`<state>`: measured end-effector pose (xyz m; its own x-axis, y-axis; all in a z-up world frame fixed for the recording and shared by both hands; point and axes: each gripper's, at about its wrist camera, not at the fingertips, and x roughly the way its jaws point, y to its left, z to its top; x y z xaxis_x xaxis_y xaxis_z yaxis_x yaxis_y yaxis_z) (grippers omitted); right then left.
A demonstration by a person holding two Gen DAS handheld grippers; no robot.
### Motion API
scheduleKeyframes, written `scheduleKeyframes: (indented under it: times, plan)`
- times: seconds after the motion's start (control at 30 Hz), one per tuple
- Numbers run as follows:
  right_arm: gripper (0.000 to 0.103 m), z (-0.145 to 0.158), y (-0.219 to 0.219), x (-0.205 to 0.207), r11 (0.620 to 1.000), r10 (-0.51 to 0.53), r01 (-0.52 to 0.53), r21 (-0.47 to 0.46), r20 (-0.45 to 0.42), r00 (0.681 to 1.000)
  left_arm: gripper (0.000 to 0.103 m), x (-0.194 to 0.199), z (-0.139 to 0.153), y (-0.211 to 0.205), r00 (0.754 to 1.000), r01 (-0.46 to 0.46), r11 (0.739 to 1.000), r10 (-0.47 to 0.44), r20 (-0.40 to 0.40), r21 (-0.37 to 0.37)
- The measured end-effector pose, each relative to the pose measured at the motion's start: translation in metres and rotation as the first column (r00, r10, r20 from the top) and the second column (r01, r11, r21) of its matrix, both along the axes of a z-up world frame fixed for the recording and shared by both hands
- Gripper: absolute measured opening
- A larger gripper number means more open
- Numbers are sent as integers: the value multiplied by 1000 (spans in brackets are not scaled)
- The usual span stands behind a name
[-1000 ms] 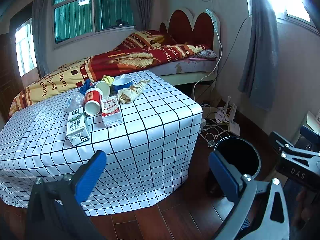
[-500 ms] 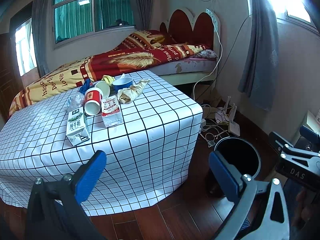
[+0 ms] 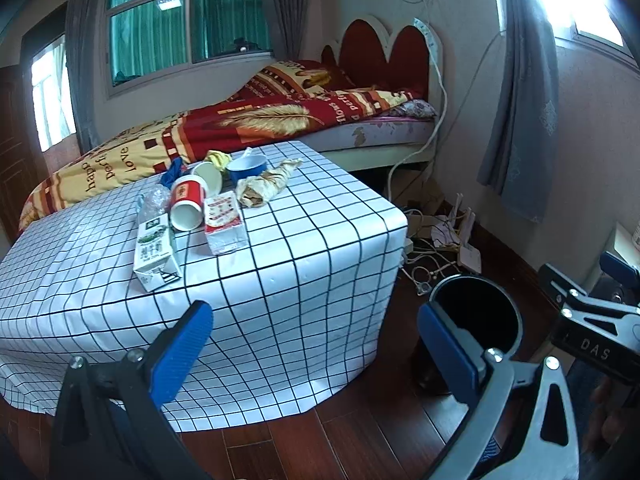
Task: Collect trash
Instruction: 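Grasp the green-white milk carton with the left tool while the right tool grasps the red-white juice carton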
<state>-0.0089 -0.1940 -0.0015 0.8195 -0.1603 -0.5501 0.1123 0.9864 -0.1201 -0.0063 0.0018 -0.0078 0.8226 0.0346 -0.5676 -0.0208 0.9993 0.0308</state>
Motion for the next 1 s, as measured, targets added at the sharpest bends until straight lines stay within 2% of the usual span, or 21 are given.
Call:
scheduleKeyframes:
  times: [0.23,0.4,0.53,0.67,0.8,0.87,1.0]
  plan:
    - [103,2,2,5,999,27,-27,27,0,1000,103,7,-3,14,999,-36,999,36,-1,-1]
    - [103,2,14,22,985,155,-155,75,11,988,103,19,-7,48,995,-99,995,99,-27,1]
    - [103,-2,47,47,945,318,-319,72,17,948,103,33,-12,85,979,-199,980,200,-31,21]
    - [103,-10,81,74,905,419,-419,69,13,908,103,50,-19,122,957,-289,957,289,-10,13]
    - [103,-19,113,100,867,489,-487,103,6,872,98,71,-34,140,942,-333,943,333,-34,8]
    - [103,-24,126,112,861,503,-500,90,-5,864,90,83,-43,149,935,-353,936,351,-52,-18]
    - [103,-31,144,133,850,520,-517,100,-10,854,87,99,-54,157,924,-379,924,376,-70,-40]
